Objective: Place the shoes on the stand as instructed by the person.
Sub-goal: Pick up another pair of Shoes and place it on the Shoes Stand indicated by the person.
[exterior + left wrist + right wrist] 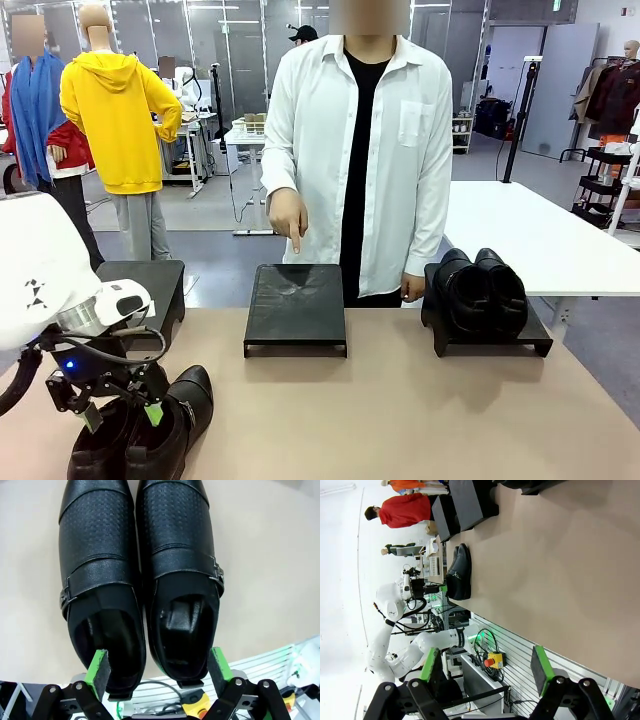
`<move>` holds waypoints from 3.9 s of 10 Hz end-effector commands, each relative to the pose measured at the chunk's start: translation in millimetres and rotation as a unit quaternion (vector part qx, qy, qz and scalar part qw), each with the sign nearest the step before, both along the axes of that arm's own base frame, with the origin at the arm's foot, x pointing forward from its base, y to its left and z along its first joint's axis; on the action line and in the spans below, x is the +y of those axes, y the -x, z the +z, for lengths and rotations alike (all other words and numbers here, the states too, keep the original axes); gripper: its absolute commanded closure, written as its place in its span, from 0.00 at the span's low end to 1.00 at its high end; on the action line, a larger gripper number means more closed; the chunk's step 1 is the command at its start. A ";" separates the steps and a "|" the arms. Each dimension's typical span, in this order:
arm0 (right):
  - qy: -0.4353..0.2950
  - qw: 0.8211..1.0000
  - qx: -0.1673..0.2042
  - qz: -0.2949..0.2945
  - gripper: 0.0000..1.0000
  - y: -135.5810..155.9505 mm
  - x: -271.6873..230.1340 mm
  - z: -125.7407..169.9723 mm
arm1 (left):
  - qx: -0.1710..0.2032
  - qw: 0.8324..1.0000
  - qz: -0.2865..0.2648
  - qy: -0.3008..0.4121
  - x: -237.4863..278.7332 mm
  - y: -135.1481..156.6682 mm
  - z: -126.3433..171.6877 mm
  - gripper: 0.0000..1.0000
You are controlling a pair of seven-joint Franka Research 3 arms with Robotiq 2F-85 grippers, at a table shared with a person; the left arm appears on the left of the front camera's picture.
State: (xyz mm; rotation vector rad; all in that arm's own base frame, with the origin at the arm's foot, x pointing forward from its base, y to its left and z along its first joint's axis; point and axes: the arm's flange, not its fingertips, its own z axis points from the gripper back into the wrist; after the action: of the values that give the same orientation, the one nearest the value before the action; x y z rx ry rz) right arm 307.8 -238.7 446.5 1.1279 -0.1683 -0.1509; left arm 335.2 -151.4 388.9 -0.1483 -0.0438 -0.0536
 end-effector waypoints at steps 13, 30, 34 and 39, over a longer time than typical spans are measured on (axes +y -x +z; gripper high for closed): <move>0.008 1.000 -0.001 0.003 0.09 2.4 -0.1 -0.1 | 0.009 0.999 0.037 -0.026 19.0 26.9 -74.5 0.95; 0.008 1.000 -0.001 0.003 0.09 2.4 -0.1 -0.1 | -0.051 0.998 0.029 -0.029 17.2 -7.8 29.8 1.00; 0.008 1.000 -0.001 0.003 0.09 2.4 -0.1 -0.1 | -0.074 0.997 0.028 -0.007 9.7 -6.4 35.7 0.92; 0.008 1.000 -0.001 0.003 0.09 2.4 -0.1 -0.1 | -0.120 0.991 0.021 -0.062 -62.6 -85.9 108.5 0.92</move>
State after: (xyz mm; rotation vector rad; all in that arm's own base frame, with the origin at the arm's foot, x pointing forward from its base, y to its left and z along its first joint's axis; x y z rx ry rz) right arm 307.7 -238.7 446.5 1.1270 -0.1680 -0.1514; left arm 391.9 -199.1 488.2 -0.0604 -0.2821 -0.0415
